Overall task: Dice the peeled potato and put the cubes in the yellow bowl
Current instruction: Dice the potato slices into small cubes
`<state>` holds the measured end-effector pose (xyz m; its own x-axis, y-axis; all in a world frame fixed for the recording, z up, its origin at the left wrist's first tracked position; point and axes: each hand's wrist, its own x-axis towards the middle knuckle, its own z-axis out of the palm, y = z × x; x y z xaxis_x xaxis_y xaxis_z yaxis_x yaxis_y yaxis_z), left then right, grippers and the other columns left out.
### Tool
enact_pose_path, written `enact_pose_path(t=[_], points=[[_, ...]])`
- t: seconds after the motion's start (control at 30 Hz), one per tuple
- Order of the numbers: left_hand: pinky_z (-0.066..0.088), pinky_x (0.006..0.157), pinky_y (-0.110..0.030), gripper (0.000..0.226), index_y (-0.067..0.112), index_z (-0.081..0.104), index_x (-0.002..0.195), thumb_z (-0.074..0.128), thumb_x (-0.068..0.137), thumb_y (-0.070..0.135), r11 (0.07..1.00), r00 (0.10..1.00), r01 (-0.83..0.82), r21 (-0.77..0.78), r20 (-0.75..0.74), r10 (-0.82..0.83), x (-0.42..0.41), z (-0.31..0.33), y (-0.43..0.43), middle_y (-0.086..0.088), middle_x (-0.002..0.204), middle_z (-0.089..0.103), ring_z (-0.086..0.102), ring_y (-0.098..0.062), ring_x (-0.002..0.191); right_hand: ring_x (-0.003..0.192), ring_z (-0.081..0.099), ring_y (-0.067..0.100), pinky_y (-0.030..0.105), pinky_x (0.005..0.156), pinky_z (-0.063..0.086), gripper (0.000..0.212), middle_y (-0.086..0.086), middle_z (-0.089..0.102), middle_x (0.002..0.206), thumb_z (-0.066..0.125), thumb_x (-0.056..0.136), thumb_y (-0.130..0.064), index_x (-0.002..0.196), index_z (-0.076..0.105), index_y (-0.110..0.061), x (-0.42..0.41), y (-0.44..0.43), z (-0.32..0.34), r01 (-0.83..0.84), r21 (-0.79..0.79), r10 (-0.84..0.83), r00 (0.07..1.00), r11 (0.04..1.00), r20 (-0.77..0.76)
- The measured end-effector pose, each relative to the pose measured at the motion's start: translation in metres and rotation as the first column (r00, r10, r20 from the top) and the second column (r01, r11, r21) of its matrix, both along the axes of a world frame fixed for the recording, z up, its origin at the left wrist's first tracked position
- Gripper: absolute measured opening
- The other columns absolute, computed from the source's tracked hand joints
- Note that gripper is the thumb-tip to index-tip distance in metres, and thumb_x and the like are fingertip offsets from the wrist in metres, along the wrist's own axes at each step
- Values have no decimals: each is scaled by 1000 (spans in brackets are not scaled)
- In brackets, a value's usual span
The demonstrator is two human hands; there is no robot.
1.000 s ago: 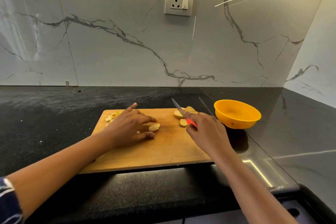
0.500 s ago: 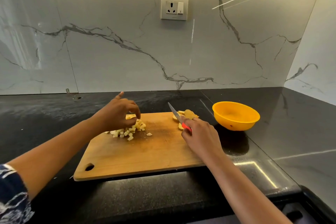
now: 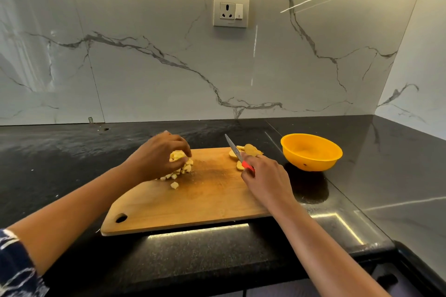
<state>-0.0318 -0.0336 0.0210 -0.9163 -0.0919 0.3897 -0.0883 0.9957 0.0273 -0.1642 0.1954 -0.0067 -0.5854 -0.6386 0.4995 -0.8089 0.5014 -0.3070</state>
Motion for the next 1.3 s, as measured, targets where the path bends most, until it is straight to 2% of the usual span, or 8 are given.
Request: enact_pose_path(t=[0.13,0.3,0.53,0.63,0.77,0.93,1.07,1.3], points=[[22,110,-39,50,35,66,101,29,89,66,971,977,202,-126,95,-191,16,-16,7,13,117,61,52,-5,113,102,58,10,23,81,46,49,-5,62,117,53,96,-32,143,41,-29,0,0,0,4,-5,-4,1000,1000,11],[33,101,-49,11,31,70,91,62,86,37,980,990,53,-193,-118,-77,23,-12,-7,6,108,68,63,-19,105,105,58,11,23,83,46,49,-5,61,120,54,96,-33,143,41,-29,-1,0,-1,21,-16,-21,1000,1000,20],[38,86,-38,18,28,69,101,61,86,25,981,971,54,-189,-218,-95,27,-12,-1,9,86,68,66,-15,82,109,58,12,24,86,46,50,-4,62,123,54,95,-33,143,41,-28,-3,0,-2,21,-25,-21,999,999,28],[30,95,-40,42,32,53,127,36,89,28,1000,966,-19,-8,-256,16,22,-7,-5,7,113,64,55,-19,112,107,58,12,25,84,45,48,-4,63,120,54,95,-32,142,44,-28,-6,0,-2,38,-42,-36,998,998,49],[11,114,-44,45,38,37,138,48,96,30,1000,999,-19,-18,31,19,0,1,14,12,147,36,25,-14,140,91,57,11,21,69,40,45,-2,64,102,53,95,-28,140,48,-25,-17,3,-2,117,-118,-108,991,986,81],[38,96,-31,43,34,50,130,46,92,53,998,988,-40,-46,149,46,-54,-2,53,9,127,56,49,-8,114,98,57,10,19,70,39,46,-2,64,111,53,96,-29,141,45,-23,-23,6,-2,182,-121,-170,980,976,104],[36,84,-32,57,30,65,102,41,79,76,969,955,-243,-49,163,248,-90,-10,76,9,100,63,55,-9,94,98,57,9,18,72,41,48,-3,63,112,54,96,-29,142,43,-24,-24,7,-4,179,-121,-167,981,976,98],[36,86,-37,44,26,61,91,48,83,67,922,916,-382,-67,106,387,-109,-15,93,7,90,64,56,-11,86,91,55,7,18,69,41,47,-3,63,107,52,96,-29,142,43,-25,-24,10,-3,154,-177,-142,987,972,79]])
